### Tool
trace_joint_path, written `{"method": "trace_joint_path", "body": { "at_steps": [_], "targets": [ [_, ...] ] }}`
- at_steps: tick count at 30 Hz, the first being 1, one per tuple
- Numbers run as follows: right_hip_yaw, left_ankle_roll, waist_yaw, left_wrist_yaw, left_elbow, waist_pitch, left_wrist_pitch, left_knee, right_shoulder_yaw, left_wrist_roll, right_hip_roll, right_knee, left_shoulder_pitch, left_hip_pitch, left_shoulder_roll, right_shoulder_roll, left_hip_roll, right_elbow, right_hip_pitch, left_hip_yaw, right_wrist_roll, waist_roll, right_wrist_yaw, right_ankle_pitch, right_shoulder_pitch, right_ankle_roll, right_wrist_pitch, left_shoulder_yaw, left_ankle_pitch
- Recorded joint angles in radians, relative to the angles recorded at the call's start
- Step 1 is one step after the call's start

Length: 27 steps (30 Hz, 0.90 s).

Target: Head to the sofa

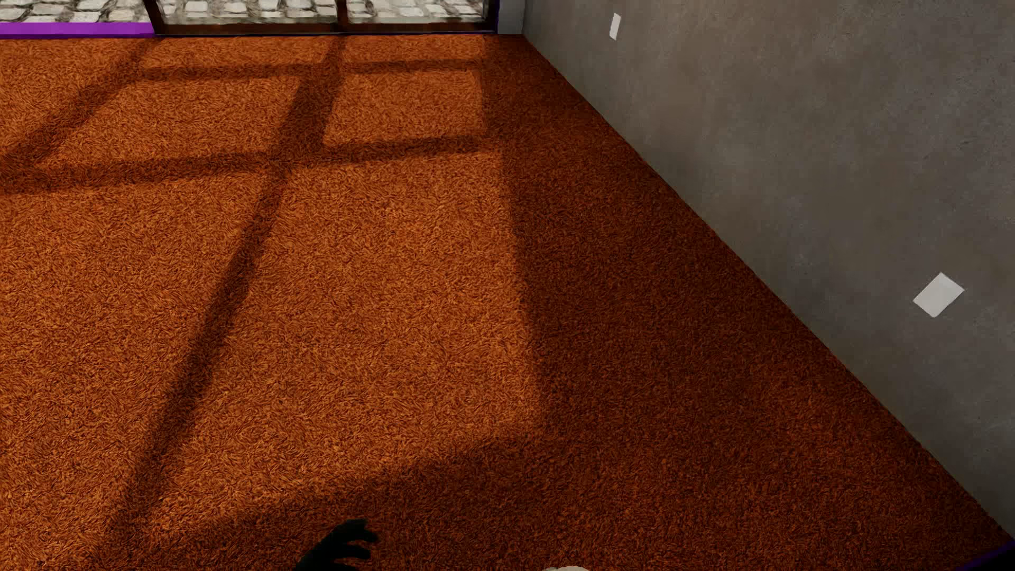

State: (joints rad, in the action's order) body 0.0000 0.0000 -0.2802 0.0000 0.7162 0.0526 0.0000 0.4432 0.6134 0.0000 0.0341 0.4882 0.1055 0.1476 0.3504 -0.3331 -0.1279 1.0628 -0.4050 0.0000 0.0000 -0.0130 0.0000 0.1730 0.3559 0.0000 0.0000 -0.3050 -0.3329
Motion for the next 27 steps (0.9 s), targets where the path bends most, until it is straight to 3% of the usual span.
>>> {"method": "trace_joint_path", "body": {
  "at_steps": [1,2,3,4,6,7,9,11,12,14,16,20,21,22,23,24,25,27],
  "targets": [
    [0.000,0.000,-0.001,0.000,-0.032,0.005,0.000,-0.005,0.023,0.000,-0.002,-0.073,-0.016,0.043,0.002,-0.003,0.016,-0.016,0.009,0.000,0.000,-0.007,0.000,-0.017,0.018,0.000,0.000,0.014,-0.018],
    [0.000,0.000,0.007,0.000,-0.062,0.010,0.000,-0.019,0.040,0.000,0.004,-0.166,-0.021,0.093,0.003,-0.006,0.031,-0.029,0.009,0.000,0.000,-0.015,0.000,-0.295,0.028,0.000,0.000,0.024,-0.033],
    [0.000,0.000,0.020,0.000,-0.089,0.011,0.000,-0.034,0.047,0.000,0.015,-0.186,-0.014,0.145,0.001,-0.008,0.045,-0.034,-0.004,0.000,0.000,-0.020,0.000,-0.362,0.029,0.000,0.000,0.033,-0.041],
    [0.000,0.000,0.032,0.000,-0.107,0.000,0.000,-0.043,0.043,0.000,0.028,-0.084,0.008,0.184,-0.007,-0.010,0.055,-0.030,-0.028,0.000,0.000,-0.021,0.000,-0.138,0.021,0.000,0.000,0.045,-0.039],
    [0.000,0.000,0.030,0.000,-0.085,-0.045,0.000,-0.029,0.006,0.000,0.061,-0.010,0.083,0.217,-0.044,-0.021,0.087,0.007,-0.074,0.000,0.000,0.014,0.000,0.074,-0.015,0.000,0.000,0.051,0.014],
    [0.000,0.000,0.021,0.000,-0.021,-0.059,0.000,0.006,-0.015,0.000,0.078,0.032,0.117,0.218,-0.076,-0.032,0.112,0.040,-0.078,0.000,0.000,0.056,0.000,0.107,-0.045,0.000,0.000,0.024,0.076],
    [0.000,0.000,0.006,0.000,0.178,-0.050,0.000,0.170,-0.056,0.000,0.095,0.091,0.148,0.164,-0.126,-0.059,0.153,0.088,-0.008,0.000,0.000,0.139,0.000,0.046,-0.122,0.000,0.000,-0.143,0.285],
    [0.000,0.000,0.027,0.000,0.281,-0.013,0.000,0.460,-0.094,0.000,0.129,0.080,0.139,-0.034,-0.118,-0.075,0.190,0.058,0.082,0.000,0.000,0.173,0.000,-0.046,-0.210,0.000,0.000,-0.364,0.544],
    [0.000,0.000,0.063,0.000,0.287,0.004,0.000,0.629,-0.094,0.000,0.144,0.078,0.148,-0.151,-0.102,-0.084,0.195,0.016,0.119,0.000,0.000,0.173,0.000,-0.099,-0.244,0.000,0.000,-0.407,0.582],
    [0.000,0.000,0.150,0.000,0.291,0.037,0.000,0.898,-0.108,0.000,0.147,0.070,0.189,-0.349,-0.081,-0.108,0.175,-0.081,0.220,0.000,0.000,0.157,0.000,-0.205,-0.296,0.000,0.000,-0.343,0.384],
    [0.000,0.000,0.240,0.000,0.265,0.061,0.000,0.916,-0.185,0.000,0.118,0.049,0.244,-0.492,-0.058,-0.127,0.147,-0.179,0.347,0.000,0.000,0.137,0.000,-0.297,-0.333,0.000,0.000,-0.252,0.242],
    [0.000,0.000,0.423,0.000,0.191,0.044,0.000,0.280,-0.377,0.000,0.061,-0.006,0.298,-0.630,-0.038,-0.133,0.161,-0.330,0.525,0.000,0.000,0.098,0.000,-0.455,-0.408,0.000,0.000,-0.099,0.369],
    [0.000,0.000,0.456,0.000,0.194,0.039,0.000,0.108,-0.399,0.000,0.054,-0.018,0.304,-0.614,-0.038,-0.128,0.174,-0.363,0.571,0.000,0.000,0.093,0.000,-0.500,-0.428,0.000,0.000,-0.088,0.349],
    [0.000,0.000,0.482,0.000,0.212,0.033,0.000,-0.003,-0.403,0.000,0.049,-0.024,0.308,-0.594,-0.045,-0.124,0.192,-0.396,0.615,0.000,0.000,0.091,0.000,-0.547,-0.446,0.000,0.000,-0.081,0.256],
    [0.000,0.000,0.502,0.000,0.241,0.023,0.000,-0.012,-0.399,0.000,0.041,-0.023,0.309,-0.582,-0.057,-0.119,0.208,-0.426,0.652,0.000,0.000,0.090,0.000,-0.583,-0.462,0.000,0.000,-0.078,0.143],
    [0.000,0.000,0.516,0.000,0.276,0.007,0.000,0.006,-0.391,0.000,0.028,-0.013,0.309,-0.585,-0.072,-0.112,0.219,-0.454,0.677,0.000,0.000,0.085,0.000,-0.594,-0.472,0.000,0.000,-0.085,0.100],
    [0.000,0.000,0.524,0.000,0.313,-0.018,0.000,0.026,-0.381,0.000,0.012,0.006,0.308,-0.604,-0.086,-0.103,0.222,-0.481,0.688,0.000,0.000,0.074,0.000,-0.568,-0.466,0.000,0.000,-0.102,0.141],
    [0.000,0.000,0.499,0.000,0.384,-0.079,0.000,0.085,-0.359,0.000,-0.021,0.067,0.307,-0.661,-0.102,-0.072,0.193,-0.511,0.683,0.000,0.000,0.022,0.000,-0.391,-0.399,0.000,0.000,-0.147,0.398]
  ]
}}
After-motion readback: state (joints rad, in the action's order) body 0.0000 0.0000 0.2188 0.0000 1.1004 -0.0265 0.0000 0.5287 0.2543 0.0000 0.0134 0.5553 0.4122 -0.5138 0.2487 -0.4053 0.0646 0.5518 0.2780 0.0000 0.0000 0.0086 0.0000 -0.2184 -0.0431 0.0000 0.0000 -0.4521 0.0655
